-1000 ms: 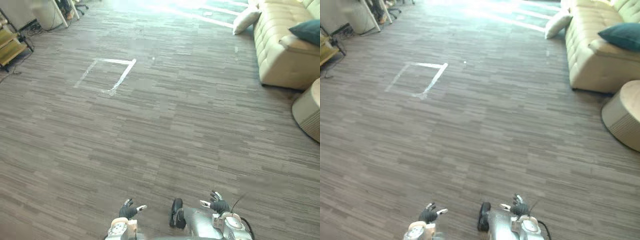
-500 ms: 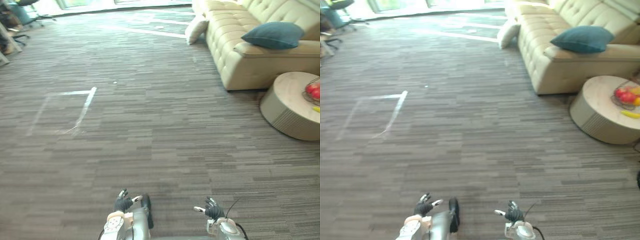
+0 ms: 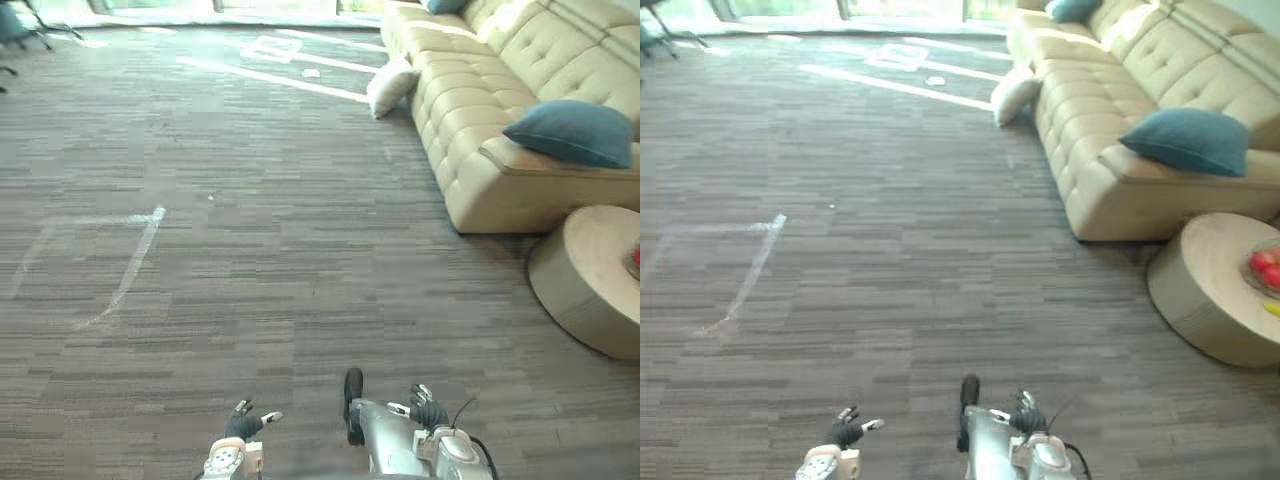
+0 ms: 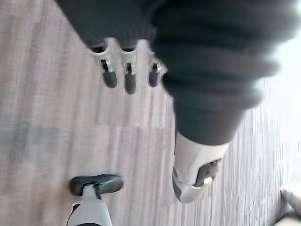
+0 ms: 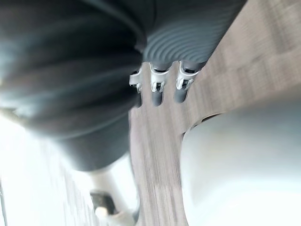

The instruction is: Pick up cushions and gather them together orderly.

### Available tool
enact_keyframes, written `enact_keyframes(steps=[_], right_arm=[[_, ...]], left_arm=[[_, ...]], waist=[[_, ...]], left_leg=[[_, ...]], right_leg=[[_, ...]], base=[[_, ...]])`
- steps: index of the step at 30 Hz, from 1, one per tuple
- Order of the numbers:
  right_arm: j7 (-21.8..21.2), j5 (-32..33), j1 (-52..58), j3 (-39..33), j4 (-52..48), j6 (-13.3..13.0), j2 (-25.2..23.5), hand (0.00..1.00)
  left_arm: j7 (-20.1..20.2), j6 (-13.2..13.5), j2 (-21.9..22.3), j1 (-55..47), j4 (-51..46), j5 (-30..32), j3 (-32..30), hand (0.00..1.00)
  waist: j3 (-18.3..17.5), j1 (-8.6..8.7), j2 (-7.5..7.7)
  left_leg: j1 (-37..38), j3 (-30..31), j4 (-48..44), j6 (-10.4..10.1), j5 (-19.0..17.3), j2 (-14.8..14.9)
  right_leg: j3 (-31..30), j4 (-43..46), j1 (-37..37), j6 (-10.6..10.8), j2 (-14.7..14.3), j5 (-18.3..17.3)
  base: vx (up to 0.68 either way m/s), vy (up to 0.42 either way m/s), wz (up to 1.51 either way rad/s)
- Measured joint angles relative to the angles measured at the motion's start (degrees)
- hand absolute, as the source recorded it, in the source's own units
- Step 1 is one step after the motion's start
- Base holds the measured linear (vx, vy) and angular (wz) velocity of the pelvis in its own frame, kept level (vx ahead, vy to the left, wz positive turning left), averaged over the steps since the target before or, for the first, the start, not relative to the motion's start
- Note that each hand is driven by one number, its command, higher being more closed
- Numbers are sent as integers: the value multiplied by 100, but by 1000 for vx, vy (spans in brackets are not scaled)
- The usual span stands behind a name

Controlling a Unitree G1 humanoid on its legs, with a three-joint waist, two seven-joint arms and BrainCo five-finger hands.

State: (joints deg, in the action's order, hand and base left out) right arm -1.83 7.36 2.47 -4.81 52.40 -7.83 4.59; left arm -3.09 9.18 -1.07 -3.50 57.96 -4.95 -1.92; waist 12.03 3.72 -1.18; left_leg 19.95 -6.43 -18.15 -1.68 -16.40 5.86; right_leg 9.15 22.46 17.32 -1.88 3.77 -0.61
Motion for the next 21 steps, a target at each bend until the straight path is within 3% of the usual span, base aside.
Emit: enact_keyframes(steps=[1,2,3,4,5,7,9,10,11,12,13,14,15,16,17,18,19,20,21], right_arm=[[0,1,30,-41,-44,26,21,0],[6,-2,94,-72,-179,80,62,0],[23,2,100,-76,-202,100,76,0],[27,5,93,-70,-186,121,50,0],[30,7,81,-65,-100,129,-12,0],[35,12,82,57,75,151,4,0],[54,6,59,65,88,159,5,0],[64,2,59,70,106,158,4,0],[80,1,66,70,129,154,10,0],[95,0,95,74,131,145,27,0],[108,-1,104,81,143,145,28,0],[132,-1,106,129,227,144,0,0],[137,-1,114,163,255,145,-22,0],[135,-2,166,258,263,140,-96,0],[126,-15,228,309,253,121,-177,0],[115,-26,220,310,261,109,-185,0],[105,-56,210,307,268,111,-221,0],[81,-59,215,304,272,110,-208,0],[64,-62,195,301,291,110,-200,0]], left_arm=[[8,-3,79,-4,-13,26,-134,0],[14,-8,214,-30,-133,34,-375,0],[11,-4,283,-100,-287,34,-567,0],[13,4,270,-134,-359,34,-601,0],[6,10,181,-129,-414,29,-593,0],[1,29,130,-155,-485,17,-596,0],[-12,76,121,-155,-584,-34,-595,0],[-22,99,113,-158,-590,-91,-591,0],[-40,121,110,-180,-586,-148,-587,0],[-52,127,101,-179,-567,-195,-547,0],[-51,127,82,-177,-565,-195,-521,0],[-50,133,-1,-180,-550,-201,-452,0],[-51,132,-27,-182,-549,-200,-420,0],[-44,125,-151,-184,-539,-192,-360,0],[-46,119,-223,-173,-482,-192,-373,0],[-46,123,-260,-166,-435,-192,-375,0],[-55,119,-321,-163,-412,-192,-367,0],[-54,117,-352,-153,-386,-192,-361,0],[-61,96,-401,-146,-333,-192,-359,0]], waist=[[-4,22,-112],[8,-14,-270],[42,-61,-358],[66,-76,-327],[137,-106,-194],[115,-197,-100],[119,-352,-105],[118,-373,-106],[116,-398,-142],[105,-407,-179],[102,-410,-183],[68,-488,-114],[25,-513,-67],[-135,-544,96],[-235,-540,267],[-265,-546,333],[-239,-543,451],[-217,-522,488],[-118,-518,518]], left_leg=[[-461,79,-1112,-321,204,245],[-1068,45,-2522,-642,911,654],[-1495,-132,-3496,-615,847,994],[-1704,-279,-3856,-602,698,1110],[-1894,-538,-3877,-557,423,1078],[-2223,-955,-3283,-414,136,905],[-2702,-853,-1772,-351,171,504],[-2795,-680,-994,-389,327,330],[-2819,-444,244,-556,689,167],[-2939,-393,849,-650,936,163],[-3011,-405,922,-608,1008,167],[-3047,-420,727,-436,1461,160],[-3055,-461,643,-382,1612,128],[-3179,-563,291,-195,1708,-2],[-3256,-625,14,123,1393,-193],[-3170,-662,-35,132,1261,-302],[-2904,-719,-69,230,968,-481],[-2698,-708,-104,309,711,-592],[-2338,-706,-81,396,470,-723]], right_leg=[[174,-60,-237,-32,-94,-188],[253,-233,-601,-127,-296,-357],[261,-474,-1005,-232,-508,-491],[226,-641,-1282,-274,-586,-541],[133,-962,-1795,-245,-607,-554],[-137,-1356,-2299,-197,-607,-619],[-531,-1573,-2650,-188,-573,-777],[-649,-1648,-2731,-169,-559,-836],[-779,-1806,-2933,-146,-557,-918],[-861,-1949,-3136,-67,-591,-999],[-893,-1987,-3234,-18,-595,-1055],[-1050,-1966,-3447,44,-529,-1268],[-1092,-1939,-3478,84,-469,-1356],[-1180,-1641,-3428,179,-265,-1606],[-1196,-858,-3076,405,-49,-1789],[-1207,-56,-2787,545,36,-1839],[-1302,1322,-2309,1090,191,-1645],[-1316,2180,-2022,1432,300,-1311],[-1222,3061,-1771,1364,472,-1128]], base=[[575,-297,52],[574,-268,35],[569,-216,7],[550,-171,-20],[616,-206,-35],[442,-139,-64],[430,-7,-97],[437,81,-90],[451,151,-74],[456,185,-58],[511,244,-55],[433,226,-42],[591,296,-52],[775,301,-35],[910,342,-26],[780,273,1],[624,248,18],[608,210,15],[594,184,3]])
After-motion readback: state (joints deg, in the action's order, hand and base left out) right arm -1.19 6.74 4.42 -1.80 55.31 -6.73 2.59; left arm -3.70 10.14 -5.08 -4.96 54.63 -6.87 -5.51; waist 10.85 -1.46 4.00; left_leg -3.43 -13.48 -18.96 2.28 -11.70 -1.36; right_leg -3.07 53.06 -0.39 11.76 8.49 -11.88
